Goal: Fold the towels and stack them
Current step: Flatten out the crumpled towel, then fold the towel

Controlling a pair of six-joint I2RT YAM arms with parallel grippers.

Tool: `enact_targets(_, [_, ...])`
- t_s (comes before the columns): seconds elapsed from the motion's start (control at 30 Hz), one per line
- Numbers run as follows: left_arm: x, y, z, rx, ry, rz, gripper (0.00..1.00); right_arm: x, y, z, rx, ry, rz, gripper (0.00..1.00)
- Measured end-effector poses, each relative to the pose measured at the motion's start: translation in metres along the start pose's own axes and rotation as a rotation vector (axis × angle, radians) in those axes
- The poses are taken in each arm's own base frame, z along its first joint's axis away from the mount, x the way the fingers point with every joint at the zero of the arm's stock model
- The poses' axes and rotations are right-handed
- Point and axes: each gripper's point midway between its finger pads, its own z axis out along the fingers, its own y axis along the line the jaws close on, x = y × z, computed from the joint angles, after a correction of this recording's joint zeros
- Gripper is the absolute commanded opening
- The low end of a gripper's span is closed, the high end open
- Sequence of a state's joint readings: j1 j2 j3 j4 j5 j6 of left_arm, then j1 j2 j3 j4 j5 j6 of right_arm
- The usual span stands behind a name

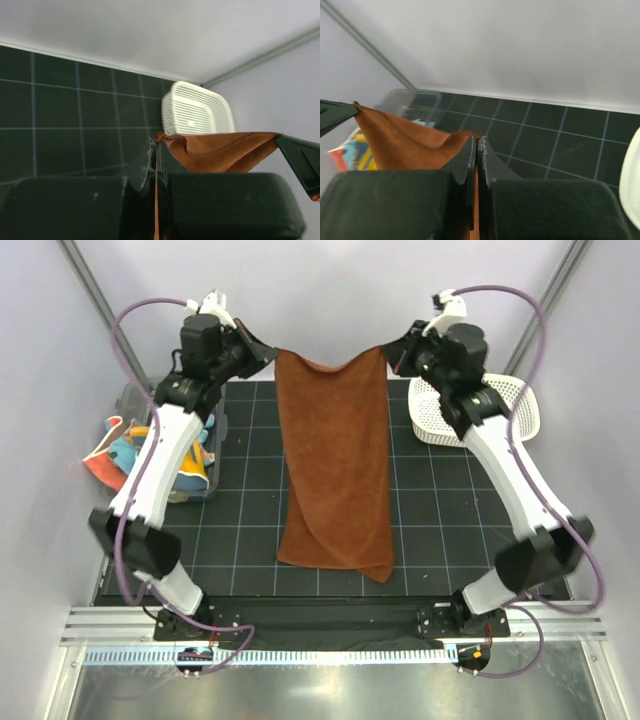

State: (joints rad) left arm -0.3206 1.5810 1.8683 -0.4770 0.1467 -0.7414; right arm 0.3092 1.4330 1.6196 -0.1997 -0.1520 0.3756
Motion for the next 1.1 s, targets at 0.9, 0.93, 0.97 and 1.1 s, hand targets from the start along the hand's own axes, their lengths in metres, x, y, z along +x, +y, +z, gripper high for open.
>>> enact_targets(0.9, [0.055, 0.182, 0.197, 0.024, 0.055, 0.005, 0.00, 0.139, -0.152, 0.163, -0.021, 0.140, -0.008, 0.01])
enact_targets(0.93, [0.069, 0.194, 0.195, 0.005, 0.083, -0.003, 0.00, 0.153, -0.158, 0.159, -0.007, 0.173, -0.006, 0.01])
enact_targets(0.97, [0.094, 0.211, 0.190, -0.029, 0.136, -0.018, 0.00, 0.175, -0.166, 0.151, 0.016, 0.230, 0.001, 0.01])
enact_targets(1.1, [0.141, 0.235, 0.171, -0.073, 0.242, -0.050, 0.00, 0.213, -0.178, 0.122, 0.064, 0.349, -0.001, 0.01])
